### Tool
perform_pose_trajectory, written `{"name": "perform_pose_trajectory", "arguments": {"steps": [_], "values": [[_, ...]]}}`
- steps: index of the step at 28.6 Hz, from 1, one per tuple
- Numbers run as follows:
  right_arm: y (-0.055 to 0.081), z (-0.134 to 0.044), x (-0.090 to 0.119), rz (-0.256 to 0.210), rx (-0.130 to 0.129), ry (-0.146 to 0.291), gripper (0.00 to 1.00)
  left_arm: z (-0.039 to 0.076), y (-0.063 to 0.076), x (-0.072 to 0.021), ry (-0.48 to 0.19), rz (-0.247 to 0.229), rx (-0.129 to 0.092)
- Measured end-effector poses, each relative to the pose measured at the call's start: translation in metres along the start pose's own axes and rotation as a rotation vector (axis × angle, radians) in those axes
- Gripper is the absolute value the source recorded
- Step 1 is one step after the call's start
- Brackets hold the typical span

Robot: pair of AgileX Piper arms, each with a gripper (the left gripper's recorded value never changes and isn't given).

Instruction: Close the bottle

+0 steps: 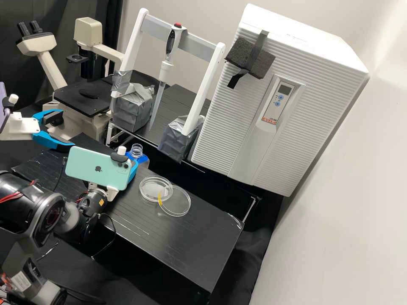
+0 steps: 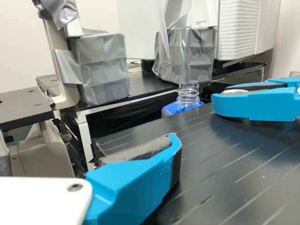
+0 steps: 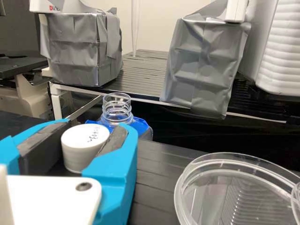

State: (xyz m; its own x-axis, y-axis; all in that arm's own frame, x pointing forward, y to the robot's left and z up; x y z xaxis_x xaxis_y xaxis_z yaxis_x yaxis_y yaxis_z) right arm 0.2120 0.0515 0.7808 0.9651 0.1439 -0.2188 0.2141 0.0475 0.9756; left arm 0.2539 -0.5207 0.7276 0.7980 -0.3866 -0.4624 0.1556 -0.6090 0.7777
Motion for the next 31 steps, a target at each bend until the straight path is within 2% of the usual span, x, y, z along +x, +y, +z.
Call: {"name": "perform_pose_trajectory", "arguments": {"steps": [11,14,18,19,24,27,31], "values": [[0.001,0.0,0.0,0.006,0.004,-0.002,0.0,0.0,0.0,0.0,0.0,0.0,0.0],[0.002,-0.002,0.0,0.012,0.003,0.004,0.0,0.0,0.0,0.0,0.0,0.0,0.008],[0.004,-0.005,0.002,0.022,0.004,0.015,0.0,0.0,0.0,0.0,0.0,0.0,0.007],[0.006,-0.007,0.005,0.035,0.006,0.021,0.0,0.0,0.0,0.0,0.0,0.0,0.009],[0.013,-0.015,0.015,0.075,-0.01,0.037,0.0,0.0,0.0,0.0,0.0,0.0,0.014],[0.016,-0.017,0.027,0.089,-0.033,0.033,0.0,0.0,-0.001,-0.0008,0.002,-0.003,0.012],[0.018,-0.016,0.042,0.101,-0.039,0.021,0.0,-0.001,-0.003,-0.0025,0.018,-0.006,0.001]]}}
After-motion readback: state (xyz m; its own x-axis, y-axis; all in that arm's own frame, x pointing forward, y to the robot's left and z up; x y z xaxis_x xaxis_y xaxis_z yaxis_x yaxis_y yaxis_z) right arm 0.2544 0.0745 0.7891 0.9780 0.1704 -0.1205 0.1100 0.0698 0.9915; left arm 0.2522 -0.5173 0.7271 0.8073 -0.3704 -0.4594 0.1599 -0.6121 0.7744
